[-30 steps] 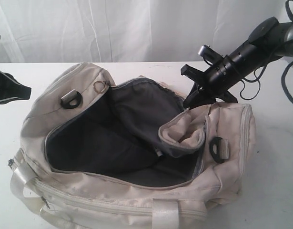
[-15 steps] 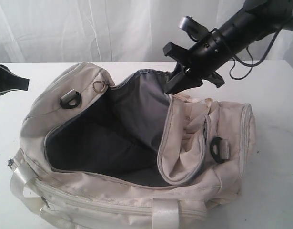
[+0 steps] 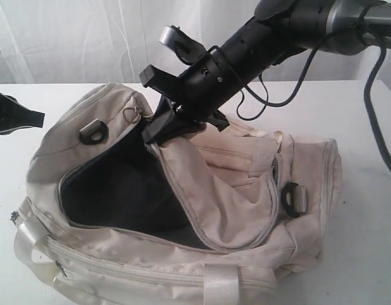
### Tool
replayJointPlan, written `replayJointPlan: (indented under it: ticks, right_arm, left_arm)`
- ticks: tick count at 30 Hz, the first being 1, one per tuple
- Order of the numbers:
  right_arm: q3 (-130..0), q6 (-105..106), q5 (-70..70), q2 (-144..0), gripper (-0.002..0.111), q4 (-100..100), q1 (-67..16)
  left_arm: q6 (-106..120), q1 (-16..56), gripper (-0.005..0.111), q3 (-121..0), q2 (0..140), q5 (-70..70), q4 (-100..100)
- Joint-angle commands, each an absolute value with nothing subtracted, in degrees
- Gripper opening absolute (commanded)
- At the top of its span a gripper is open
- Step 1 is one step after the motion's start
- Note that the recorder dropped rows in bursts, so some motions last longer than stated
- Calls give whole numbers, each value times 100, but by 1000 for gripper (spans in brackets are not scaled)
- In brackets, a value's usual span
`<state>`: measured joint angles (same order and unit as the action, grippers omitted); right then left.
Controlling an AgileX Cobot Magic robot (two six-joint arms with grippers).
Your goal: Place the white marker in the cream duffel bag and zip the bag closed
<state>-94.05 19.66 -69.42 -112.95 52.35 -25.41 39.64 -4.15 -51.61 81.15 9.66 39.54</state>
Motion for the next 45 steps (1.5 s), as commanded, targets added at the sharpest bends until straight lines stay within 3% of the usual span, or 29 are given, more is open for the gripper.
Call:
replayJointPlan:
  ticks: [1,11,22,29,41,45]
  right_arm:
    - [-9380,2106,-6996,-11199,0,5509,-2754]
    - [-9380,2288,-6996,-11268,1,5446,-3136]
    - [-9391,2312,-6996,-11475,41,5424,-3354]
    - [-9415,2312,-6996,-11103,42,5154,-3030]
    - [-9393,696,-6996,-10903,42,1710,-2667]
    - [-9393,491,-6427,-11082,40,1777,-2667]
  left_arm:
    - [3915,-401,0,-5172,8206,971,4024]
    - [3915,-401,0,-5172,8307,721,4024]
    - [3915,-401,0,-5172,8307,721,4024]
    - [3915,-401,0,-5172,8307,750,4024]
    - [3915,-401,0,-5172,8307,770,4024]
    - [3915,-401,0,-5172,8307,770,4024]
